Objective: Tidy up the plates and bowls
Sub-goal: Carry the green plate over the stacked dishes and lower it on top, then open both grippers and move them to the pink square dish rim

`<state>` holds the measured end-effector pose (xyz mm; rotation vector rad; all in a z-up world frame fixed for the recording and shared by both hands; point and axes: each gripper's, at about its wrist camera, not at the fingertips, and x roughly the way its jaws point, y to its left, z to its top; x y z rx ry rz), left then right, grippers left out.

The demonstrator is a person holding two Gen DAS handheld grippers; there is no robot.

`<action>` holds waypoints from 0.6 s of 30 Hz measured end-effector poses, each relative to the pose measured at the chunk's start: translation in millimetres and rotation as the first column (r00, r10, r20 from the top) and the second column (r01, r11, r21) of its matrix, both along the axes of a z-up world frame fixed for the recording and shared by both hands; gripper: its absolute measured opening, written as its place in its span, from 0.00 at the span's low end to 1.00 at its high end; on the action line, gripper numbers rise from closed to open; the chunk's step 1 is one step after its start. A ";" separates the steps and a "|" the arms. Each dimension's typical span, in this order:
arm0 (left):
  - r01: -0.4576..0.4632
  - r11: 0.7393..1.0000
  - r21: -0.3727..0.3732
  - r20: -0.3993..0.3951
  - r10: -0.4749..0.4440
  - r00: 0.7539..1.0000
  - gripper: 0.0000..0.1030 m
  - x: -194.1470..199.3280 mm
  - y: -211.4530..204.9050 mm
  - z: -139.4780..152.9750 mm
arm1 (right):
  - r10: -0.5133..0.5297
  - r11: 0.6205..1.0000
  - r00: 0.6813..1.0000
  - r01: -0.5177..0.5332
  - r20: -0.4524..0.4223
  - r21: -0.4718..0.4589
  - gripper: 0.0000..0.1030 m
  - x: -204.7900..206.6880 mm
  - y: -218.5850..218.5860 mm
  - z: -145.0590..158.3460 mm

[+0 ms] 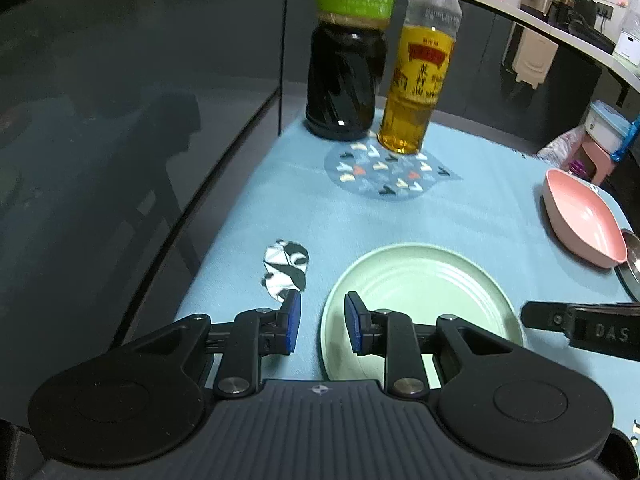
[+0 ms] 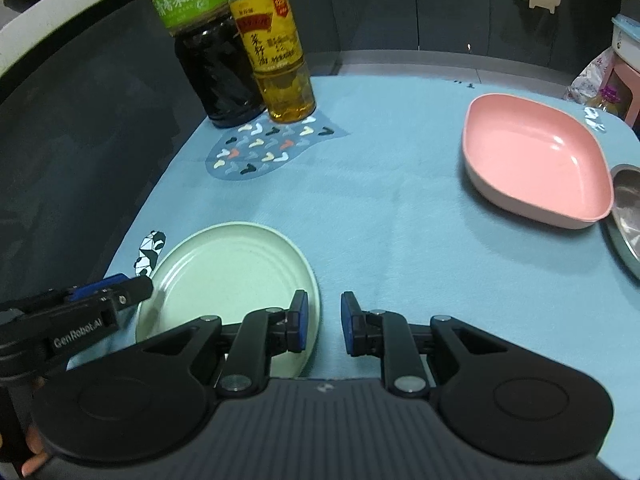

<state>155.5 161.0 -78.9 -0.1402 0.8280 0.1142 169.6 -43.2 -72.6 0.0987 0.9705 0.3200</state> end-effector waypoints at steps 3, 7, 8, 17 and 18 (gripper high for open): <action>0.018 1.000 0.020 0.020 -0.019 1.000 0.22 -1.6 -9.1 9.8 | -0.014 1.000 1.000 0.013 0.014 0.009 0.16 -4.2 -9.2 5.8; 0.056 0.998 0.033 0.033 -0.058 0.998 0.22 -3.1 -26.7 20.3 | -0.045 0.999 0.999 0.044 0.028 0.017 0.17 -9.5 -24.0 12.5; 0.067 0.997 0.036 0.035 -0.068 0.997 0.22 -3.0 -32.0 22.4 | -0.055 0.998 0.998 0.055 0.029 0.021 0.17 -10.9 -28.9 14.0; 0.153 0.985 0.085 0.036 -0.156 0.987 0.22 0.9 -83.5 32.2 | -0.167 0.984 0.984 0.164 0.058 0.063 0.20 -23.5 -82.6 24.8; 0.165 0.982 0.088 0.032 -0.169 0.985 0.22 1.8 -88.9 33.2 | -0.179 0.982 0.982 0.175 0.059 0.065 0.21 -23.4 -88.3 25.0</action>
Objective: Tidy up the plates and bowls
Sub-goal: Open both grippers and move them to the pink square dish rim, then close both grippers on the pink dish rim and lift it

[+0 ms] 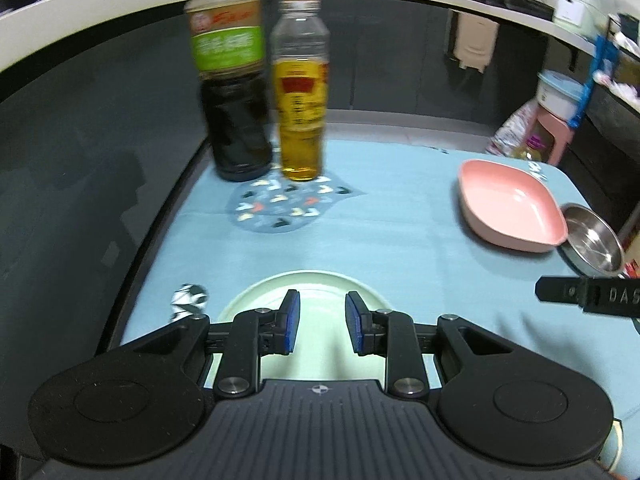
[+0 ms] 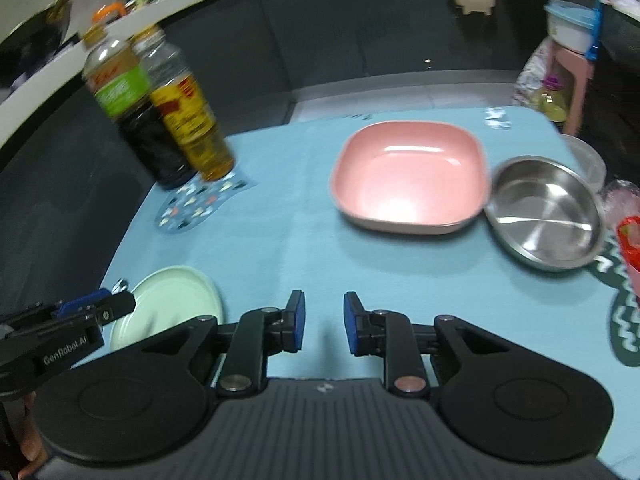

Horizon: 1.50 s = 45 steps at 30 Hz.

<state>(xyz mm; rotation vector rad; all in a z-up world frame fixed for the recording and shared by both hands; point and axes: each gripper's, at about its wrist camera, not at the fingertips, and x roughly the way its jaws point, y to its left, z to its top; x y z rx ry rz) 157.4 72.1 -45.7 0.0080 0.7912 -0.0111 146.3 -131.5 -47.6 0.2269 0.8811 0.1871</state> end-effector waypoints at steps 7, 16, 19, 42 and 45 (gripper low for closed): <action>0.089 0.996 -0.019 -0.026 -0.089 0.996 0.23 22.2 -35.0 10.1 | -0.110 0.994 0.993 0.110 0.030 0.011 0.21 5.7 -46.3 8.0; 0.101 0.983 -0.153 -0.037 -0.108 0.993 0.23 79.7 -69.7 2.9 | -0.198 0.980 0.979 0.198 0.055 0.012 0.22 52.2 -83.4 9.8; 0.080 0.981 -0.177 -0.052 -0.090 0.995 0.23 98.6 -75.8 -7.3 | -0.215 0.976 0.975 0.216 0.054 -0.006 0.22 73.6 -88.8 5.5; 0.107 0.979 -0.176 -0.132 -0.131 0.983 0.23 161.3 -113.7 -52.8 | -0.178 0.982 0.984 0.175 -0.027 -0.069 0.22 140.9 -88.4 -35.7; 0.121 0.978 -0.170 -0.122 -0.143 0.982 0.22 160.1 -115.0 -52.6 | -0.179 0.982 0.983 0.176 -0.035 -0.071 0.22 142.9 -86.9 -36.4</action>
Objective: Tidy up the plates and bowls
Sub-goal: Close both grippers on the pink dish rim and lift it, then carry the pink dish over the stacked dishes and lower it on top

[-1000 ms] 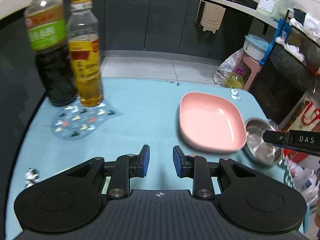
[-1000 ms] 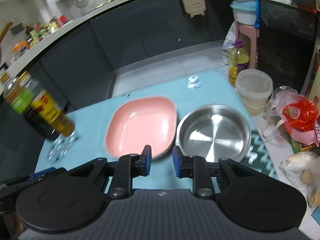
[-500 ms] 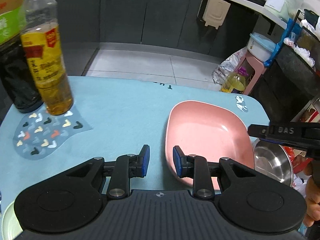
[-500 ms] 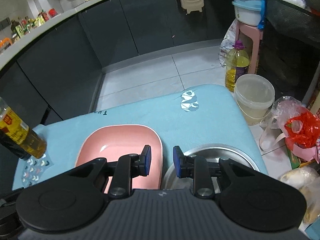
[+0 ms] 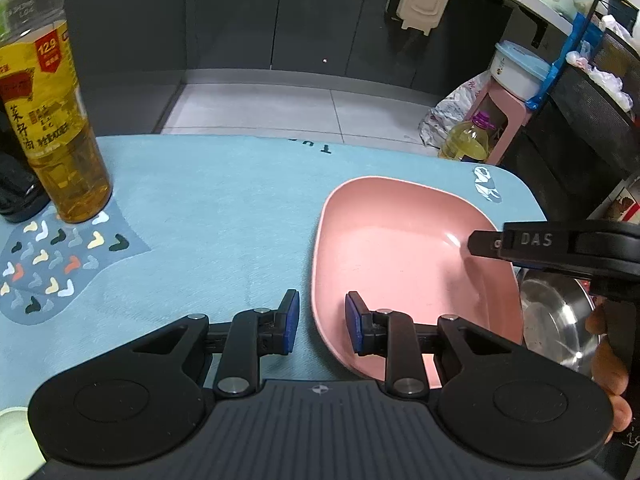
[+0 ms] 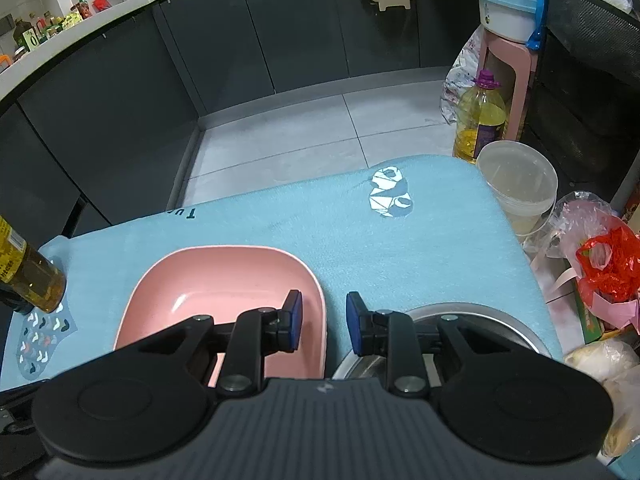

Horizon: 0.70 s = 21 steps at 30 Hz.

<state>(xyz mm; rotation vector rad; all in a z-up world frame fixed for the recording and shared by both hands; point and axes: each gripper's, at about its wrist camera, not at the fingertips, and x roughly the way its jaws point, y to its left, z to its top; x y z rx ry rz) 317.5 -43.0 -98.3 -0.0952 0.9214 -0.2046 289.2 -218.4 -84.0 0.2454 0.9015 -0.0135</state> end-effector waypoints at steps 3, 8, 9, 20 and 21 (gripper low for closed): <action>0.020 1.000 0.005 0.011 -0.020 1.000 0.21 -2.0 -2.9 0.1 | 0.005 1.000 1.000 -0.005 -0.010 0.004 0.18 1.9 1.8 -1.1; 0.023 0.999 0.040 0.047 -0.025 0.999 0.11 -5.3 -6.0 2.5 | 0.007 1.000 1.000 -0.007 -0.009 -0.007 0.11 0.5 6.3 0.4; 0.024 0.999 0.036 0.049 -0.026 0.998 0.11 -5.3 -5.4 3.2 | 0.005 1.000 1.000 -0.005 -0.006 -0.008 0.10 0.1 6.1 1.0; 0.027 0.999 0.021 0.095 -0.029 0.995 0.11 -26.9 8.8 24.0 | -0.002 1.000 0.999 0.002 0.040 0.006 0.11 -18.9 10.0 24.6; 0.024 1.000 0.015 0.101 -0.025 0.995 0.11 -29.4 10.9 27.1 | -0.001 1.000 0.999 0.000 0.044 0.007 0.11 -21.7 11.2 27.3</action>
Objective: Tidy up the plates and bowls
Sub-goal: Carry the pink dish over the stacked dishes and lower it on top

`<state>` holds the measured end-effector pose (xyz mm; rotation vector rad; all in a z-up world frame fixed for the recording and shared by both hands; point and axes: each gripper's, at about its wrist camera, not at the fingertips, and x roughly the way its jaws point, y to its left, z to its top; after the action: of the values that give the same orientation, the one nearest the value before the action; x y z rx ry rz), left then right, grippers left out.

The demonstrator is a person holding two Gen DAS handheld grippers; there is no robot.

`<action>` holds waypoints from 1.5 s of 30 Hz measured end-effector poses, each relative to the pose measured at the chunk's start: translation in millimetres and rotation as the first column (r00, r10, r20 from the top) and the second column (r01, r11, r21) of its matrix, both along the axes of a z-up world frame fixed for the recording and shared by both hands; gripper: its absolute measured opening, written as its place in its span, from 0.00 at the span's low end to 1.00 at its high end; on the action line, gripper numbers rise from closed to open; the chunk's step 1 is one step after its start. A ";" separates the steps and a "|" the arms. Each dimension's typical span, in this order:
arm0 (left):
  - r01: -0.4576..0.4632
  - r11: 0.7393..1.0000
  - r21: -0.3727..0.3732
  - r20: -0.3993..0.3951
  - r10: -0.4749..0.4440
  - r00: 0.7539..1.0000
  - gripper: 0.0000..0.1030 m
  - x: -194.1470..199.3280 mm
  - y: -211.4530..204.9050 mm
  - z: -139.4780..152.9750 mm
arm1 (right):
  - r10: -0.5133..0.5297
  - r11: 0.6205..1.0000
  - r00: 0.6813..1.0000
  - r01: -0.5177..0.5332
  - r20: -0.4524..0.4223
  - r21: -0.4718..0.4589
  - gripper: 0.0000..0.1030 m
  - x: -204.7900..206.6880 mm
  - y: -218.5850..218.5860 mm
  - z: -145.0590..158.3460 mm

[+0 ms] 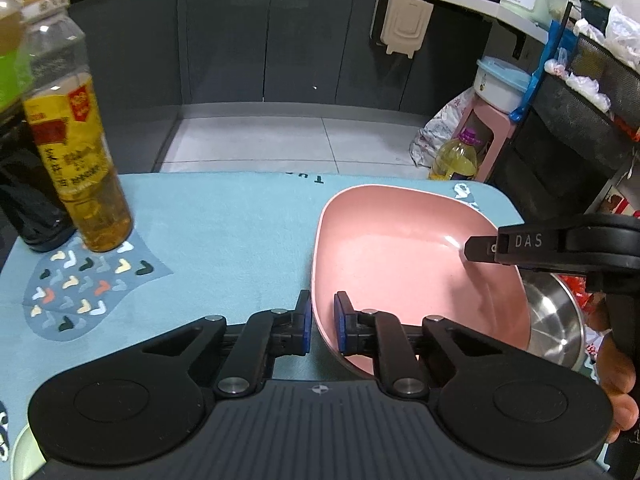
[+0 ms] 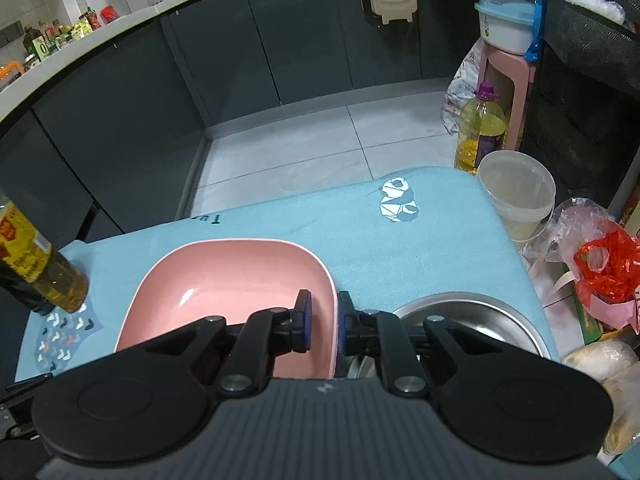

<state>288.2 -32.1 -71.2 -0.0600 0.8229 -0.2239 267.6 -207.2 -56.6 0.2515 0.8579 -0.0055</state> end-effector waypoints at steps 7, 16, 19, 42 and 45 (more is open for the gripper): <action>-0.012 1.000 -0.021 0.029 0.012 0.999 0.11 -24.9 21.7 18.4 | 0.025 1.000 0.999 -0.025 0.033 0.000 0.11 -22.6 15.3 19.8; -0.042 0.999 -0.031 0.075 0.044 0.996 0.11 -66.7 59.5 41.9 | 0.073 0.997 0.996 -0.072 0.059 -0.020 0.12 -54.5 49.2 37.6; -0.053 0.998 -0.036 0.088 0.056 0.995 0.11 -80.1 74.1 47.2 | 0.089 0.996 0.994 -0.088 0.070 -0.023 0.12 -65.3 60.3 43.4; -0.181 0.982 -0.059 0.049 0.184 0.982 0.11 -142.8 178.5 40.7 | 0.247 0.969 0.969 -0.246 0.033 -0.025 0.13 -105.2 162.0 42.7; -0.188 0.980 -0.063 0.026 0.190 0.981 0.11 -145.2 186.4 33.3 | 0.259 0.966 0.966 -0.259 0.012 -0.024 0.13 -106.8 169.9 35.9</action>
<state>143.0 154.3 -37.9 -0.1905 0.7732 -0.0701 160.7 -37.3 -20.7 0.1162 0.8699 0.2308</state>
